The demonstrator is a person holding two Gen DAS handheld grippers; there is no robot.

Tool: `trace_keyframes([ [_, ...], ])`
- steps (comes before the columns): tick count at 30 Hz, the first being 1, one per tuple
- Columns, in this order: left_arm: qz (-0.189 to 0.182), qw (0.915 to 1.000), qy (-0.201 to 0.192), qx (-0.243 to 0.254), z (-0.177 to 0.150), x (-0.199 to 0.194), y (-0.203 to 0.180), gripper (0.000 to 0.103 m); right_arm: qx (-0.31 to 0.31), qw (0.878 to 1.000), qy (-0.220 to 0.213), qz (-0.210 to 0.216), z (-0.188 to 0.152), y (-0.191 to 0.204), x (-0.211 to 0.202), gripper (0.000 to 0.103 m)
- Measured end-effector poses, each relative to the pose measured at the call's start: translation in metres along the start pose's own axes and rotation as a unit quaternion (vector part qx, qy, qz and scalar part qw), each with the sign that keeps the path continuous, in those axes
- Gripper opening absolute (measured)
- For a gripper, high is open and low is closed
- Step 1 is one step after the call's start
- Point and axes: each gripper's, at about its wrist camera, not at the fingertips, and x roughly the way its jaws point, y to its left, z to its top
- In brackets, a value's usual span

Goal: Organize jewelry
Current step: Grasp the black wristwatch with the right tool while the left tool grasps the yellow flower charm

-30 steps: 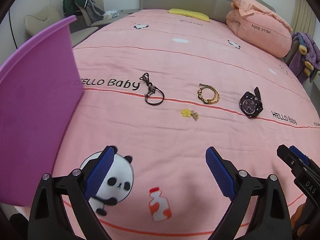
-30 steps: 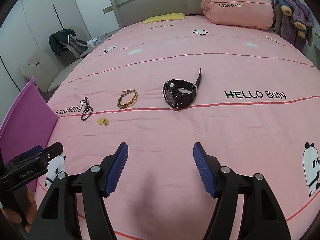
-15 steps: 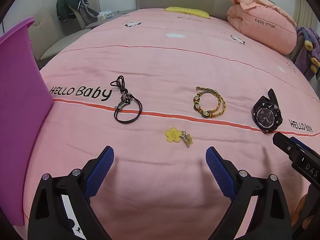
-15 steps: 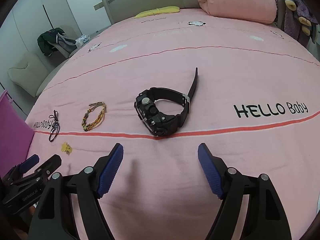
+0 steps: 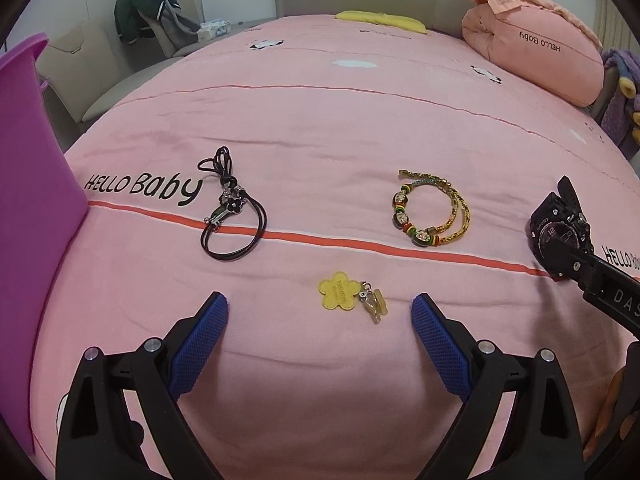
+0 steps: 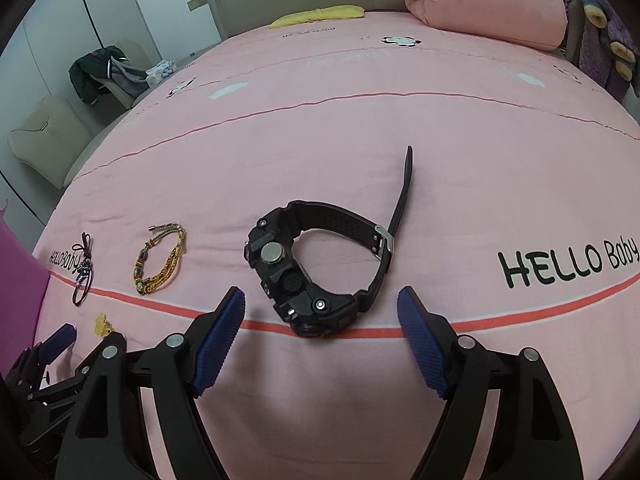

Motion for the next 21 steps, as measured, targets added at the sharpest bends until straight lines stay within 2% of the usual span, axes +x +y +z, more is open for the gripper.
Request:
trace_keyframes([
  [6, -0.008, 0.9999, 0.004, -0.009, 0.003, 0.005, 0.003, 0.092, -0.012, 1.0, 0.006, -0.013, 0.011, 0.002, 0.012, 0.075],
  [15, 0.004, 1.0, 0.008, -0.002, 0.004, 0.012, -0.001, 0.093, -0.026, 0.999, 0.004, -0.026, 0.012, 0.006, 0.022, 0.076],
  [18, -0.001, 0.9999, 0.006, 0.008, 0.003, 0.01, -0.008, 0.076, -0.037, 0.999, 0.003, -0.039, 0.011, 0.01, 0.024, 0.075],
  [20, -0.005, 0.9999, 0.002, 0.014, 0.001, 0.006, -0.012, 0.057, -0.041, 0.998, 0.003, -0.04, 0.011, 0.011, 0.024, 0.072],
  [21, -0.008, 0.9999, 0.0, 0.014, -0.001, 0.004, -0.013, 0.052, -0.042, 0.998, 0.003, -0.04, 0.011, 0.011, 0.024, 0.071],
])
